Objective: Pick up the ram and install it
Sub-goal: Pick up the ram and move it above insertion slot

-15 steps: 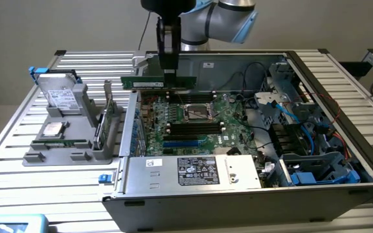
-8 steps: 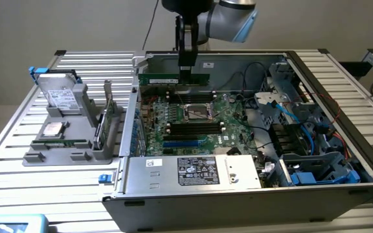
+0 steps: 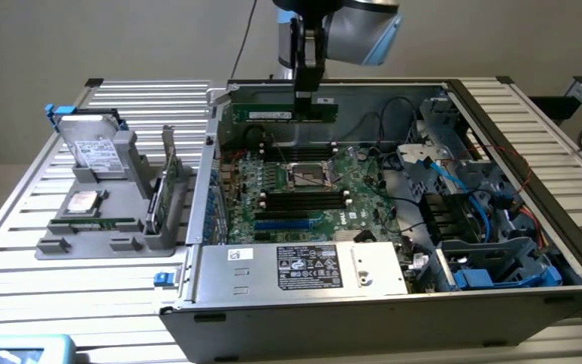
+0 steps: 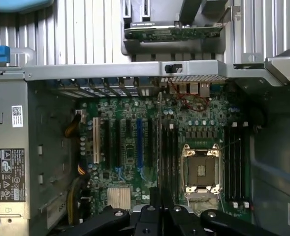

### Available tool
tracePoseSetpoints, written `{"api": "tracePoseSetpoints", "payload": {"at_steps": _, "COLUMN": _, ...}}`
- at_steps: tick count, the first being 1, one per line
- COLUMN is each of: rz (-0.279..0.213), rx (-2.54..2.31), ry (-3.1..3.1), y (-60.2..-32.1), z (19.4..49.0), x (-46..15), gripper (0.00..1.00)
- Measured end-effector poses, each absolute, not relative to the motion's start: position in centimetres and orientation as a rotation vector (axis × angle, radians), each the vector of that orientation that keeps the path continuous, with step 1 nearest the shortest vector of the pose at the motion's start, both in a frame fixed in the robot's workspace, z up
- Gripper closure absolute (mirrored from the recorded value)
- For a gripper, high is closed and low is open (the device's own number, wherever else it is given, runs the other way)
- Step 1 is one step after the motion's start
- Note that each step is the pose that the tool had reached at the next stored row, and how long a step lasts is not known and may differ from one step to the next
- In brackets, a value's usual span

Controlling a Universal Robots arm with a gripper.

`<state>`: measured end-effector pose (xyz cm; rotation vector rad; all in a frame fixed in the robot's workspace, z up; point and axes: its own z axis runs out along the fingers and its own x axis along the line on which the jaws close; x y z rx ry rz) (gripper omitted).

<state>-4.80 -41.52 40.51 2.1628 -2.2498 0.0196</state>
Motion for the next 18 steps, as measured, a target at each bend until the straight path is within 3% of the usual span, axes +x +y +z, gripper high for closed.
{"api": "tracePoseSetpoints", "payload": {"at_steps": 7, "rz": 0.020, "rx": 2.163, "ry": -2.250, "y": -39.6, "z": 40.1, "x": -3.3, "gripper": 0.88}}
{"api": "tracePoseSetpoints", "payload": {"at_steps": 18, "rz": 0.020, "rx": 2.164, "ry": -2.249, "y": -39.2, "z": 40.0, "x": -3.3, "gripper": 0.88}}
